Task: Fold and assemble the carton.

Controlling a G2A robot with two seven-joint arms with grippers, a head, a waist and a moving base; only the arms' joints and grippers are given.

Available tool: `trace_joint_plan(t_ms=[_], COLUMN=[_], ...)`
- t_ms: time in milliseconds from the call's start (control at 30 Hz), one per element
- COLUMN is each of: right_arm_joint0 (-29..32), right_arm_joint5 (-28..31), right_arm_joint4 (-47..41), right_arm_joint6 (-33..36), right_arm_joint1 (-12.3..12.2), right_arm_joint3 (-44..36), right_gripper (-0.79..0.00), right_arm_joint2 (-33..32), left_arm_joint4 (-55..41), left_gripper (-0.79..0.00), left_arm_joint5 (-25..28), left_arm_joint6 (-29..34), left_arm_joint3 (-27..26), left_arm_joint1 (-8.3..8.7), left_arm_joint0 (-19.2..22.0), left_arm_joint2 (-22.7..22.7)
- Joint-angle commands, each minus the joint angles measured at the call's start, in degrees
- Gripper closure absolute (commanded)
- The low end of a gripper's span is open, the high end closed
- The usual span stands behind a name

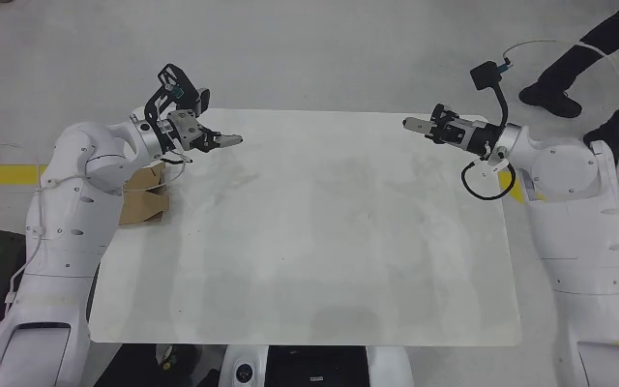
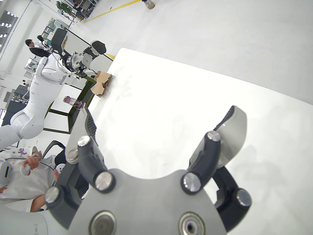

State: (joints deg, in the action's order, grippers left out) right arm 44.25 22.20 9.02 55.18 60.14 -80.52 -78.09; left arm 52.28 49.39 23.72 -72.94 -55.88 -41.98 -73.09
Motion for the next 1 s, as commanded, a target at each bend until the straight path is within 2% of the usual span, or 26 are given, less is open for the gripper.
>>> trace_joint_plan(t_ms=[0, 167, 333, 767, 967], right_arm_joint0=[0.0, 0.0, 0.0, 0.0, 0.0], right_arm_joint5=[0.0, 0.0, 0.0, 0.0, 0.0], right_arm_joint4=[0.0, 0.0, 0.0, 0.0, 0.0], right_arm_joint6=[0.0, 0.0, 0.0, 0.0, 0.0], right_arm_joint1=[0.0, 0.0, 0.0, 0.0, 0.0], right_arm_joint3=[0.0, 0.0, 0.0, 0.0, 0.0], right_gripper=[-0.785, -0.785, -0.785, -0.785, -0.785], right_arm_joint2=[0.0, 0.0, 0.0, 0.0, 0.0], left_arm_joint4=[0.0, -2.3, -12.3, -53.2, -64.3], left_gripper=[-0.785, -0.785, -0.785, -0.785, -0.785], left_arm_joint5=[0.0, -0.9, -1.4, -4.2, -7.5], left_arm_joint6=[0.0, -0.5, 4.7, 33.5, 38.7], left_arm_joint3=[0.0, -0.1, 1.7, 9.8, 12.6], left_arm_joint1=[0.0, 0.08, 0.57, 3.62, 5.05], left_arm_joint0=[0.0, -1.0, -0.9, 1.8, 1.6], left_arm_joint2=[0.0, -0.6, -2.5, -9.2, -11.4])
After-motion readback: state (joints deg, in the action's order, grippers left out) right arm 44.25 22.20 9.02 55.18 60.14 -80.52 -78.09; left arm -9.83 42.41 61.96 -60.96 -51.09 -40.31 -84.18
